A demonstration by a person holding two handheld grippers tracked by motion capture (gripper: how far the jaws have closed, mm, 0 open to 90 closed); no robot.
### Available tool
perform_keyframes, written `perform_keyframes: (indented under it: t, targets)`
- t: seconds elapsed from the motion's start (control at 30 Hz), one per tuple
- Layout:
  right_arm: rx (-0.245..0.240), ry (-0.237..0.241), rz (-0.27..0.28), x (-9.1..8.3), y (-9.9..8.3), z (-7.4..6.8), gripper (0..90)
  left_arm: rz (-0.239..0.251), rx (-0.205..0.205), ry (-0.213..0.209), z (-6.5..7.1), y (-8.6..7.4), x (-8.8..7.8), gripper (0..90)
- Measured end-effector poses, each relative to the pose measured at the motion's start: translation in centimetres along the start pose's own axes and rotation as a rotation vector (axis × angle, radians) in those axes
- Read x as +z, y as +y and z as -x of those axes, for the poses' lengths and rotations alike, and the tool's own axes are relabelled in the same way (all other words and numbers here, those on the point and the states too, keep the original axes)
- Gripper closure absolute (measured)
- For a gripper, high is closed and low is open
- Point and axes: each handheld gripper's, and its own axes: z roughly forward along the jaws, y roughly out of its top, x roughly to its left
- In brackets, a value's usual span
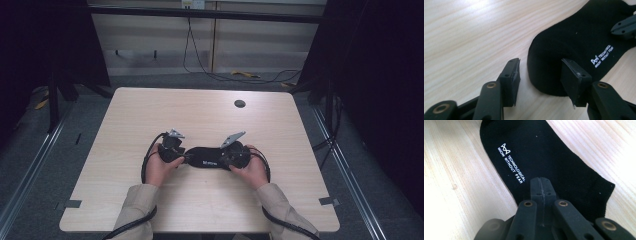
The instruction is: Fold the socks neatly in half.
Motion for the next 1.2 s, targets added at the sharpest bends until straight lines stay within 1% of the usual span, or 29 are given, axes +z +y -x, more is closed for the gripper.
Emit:
perform_keyframes:
  t: [0.03, 0.07, 0.1, 0.13, 0.17, 0.2, 0.23, 0.3, 0.33, 0.4, 0.47, 0.57, 0.63, 0.67, 0.73, 0.8, 0.83, 0.87, 0.9, 0.93, 0.97, 1.03, 1.2]
  targets:
    - [0.004, 0.002, 0.0, 0.0, 0.0, 0.0, 90.0, 0.003, -0.002, 0.002, 0.1, 0.0, 0.1, 49.3]
    - [0.005, 0.007, 0.004, 0.0, -0.1, 0.0, 90.0, 0.007, 0.006, 0.0, 0.1, 0.0, 0.1, 49.3]
    - [0.004, 0.005, 0.005, 0.0, -0.1, 0.0, 90.0, -0.002, 0.019, 0.002, 0.3, 0.1, 0.2, 49.1]
    - [0.009, 0.011, 0.011, 0.0, -0.2, 0.1, 90.0, -0.004, 0.026, 0.002, 0.4, 0.1, 0.2, 49.2]
    - [0.013, 0.007, 0.009, 0.0, -0.2, 0.1, 90.0, -0.004, 0.03, 0.004, 0.5, 0.2, 0.3, 49.2]
    - [0.015, 0.008, 0.011, 0.0, -0.2, 0.1, 90.0, -0.015, 0.043, 0.01, 0.6, 0.3, 0.3, 49.5]
    - [0.013, 0.011, 0.011, 0.0, -0.2, 0.0, 90.0, -0.024, 0.052, 0.02, 0.7, 0.3, 0.2, 50.6]
    - [0.004, 0.001, 0.008, 0.0, -0.2, 0.0, 90.0, -0.029, 0.062, 0.019, 1.1, 0.4, 0.3, 56.3]
    - [0.002, 0.002, 0.01, 0.0, -0.2, -0.1, 90.0, -0.034, 0.075, 0.028, 1.2, 0.4, 0.3, 57.6]
    - [0.003, 0.0, 0.009, 0.0, -0.2, -0.1, 90.0, -0.043, 0.08, 0.03, 1.4, 0.6, 0.4, 58.8]
    - [0.002, 0.004, 0.009, 0.0, -0.2, 0.0, 90.0, -0.043, 0.08, 0.029, 1.4, 0.6, 0.4, 60.5]
    - [0.001, 0.003, 0.009, 0.0, -0.2, -0.1, 90.0, -0.052, 0.081, 0.02, 1.5, 0.6, 0.4, 65.5]
    - [0.003, 0.004, 0.009, 0.0, -0.2, -0.1, 90.0, -0.053, 0.084, 0.018, 1.5, 0.6, 0.4, 66.1]
    - [0.004, 0.003, 0.009, 0.0, -0.2, -0.1, 90.0, -0.055, 0.084, 0.015, 1.6, 0.7, 0.4, 69.0]
    - [0.001, 0.0, 0.008, 0.0, -0.2, -0.1, 90.0, -0.06, 0.084, 0.01, 1.6, 0.7, 0.4, 71.8]
    - [0.001, -0.001, 0.009, 0.0, -0.2, -0.1, 90.0, -0.057, 0.076, 0.0, 1.7, 0.7, 0.5, 73.1]
    - [0.001, 0.004, 0.007, 0.0, -0.2, -0.1, 90.0, -0.052, 0.066, -0.02, 1.7, 0.7, 0.5, 77.7]
    - [0.001, 0.004, 0.007, 0.0, -0.2, -0.1, 90.0, -0.052, 0.066, -0.02, 1.7, 0.7, 0.5, 79.0]
    - [0.003, 0.001, -0.001, 0.0, -0.1, -0.2, 90.0, -0.046, 0.05, -0.031, 1.8, 0.6, 0.6, 80.6]
    - [0.003, 0.001, -0.001, 0.0, -0.1, -0.2, 90.0, -0.046, 0.05, -0.031, 1.8, 0.6, 0.6, 81.3]
    - [-0.001, 0.002, -0.001, 0.0, -0.1, -0.2, 90.0, -0.043, 0.032, -0.036, 1.8, 0.6, 0.6, 81.3]
    - [0.001, 0.002, -0.002, 0.0, -0.1, -0.2, 90.0, -0.041, 0.021, -0.037, 1.8, 0.5, 0.6, 82.7]
    - [0.01, 0.011, 0.005, 0.0, -0.2, -0.1, 90.0, -0.037, 0.026, -0.043, 1.8, 0.5, 0.6, 83.5]
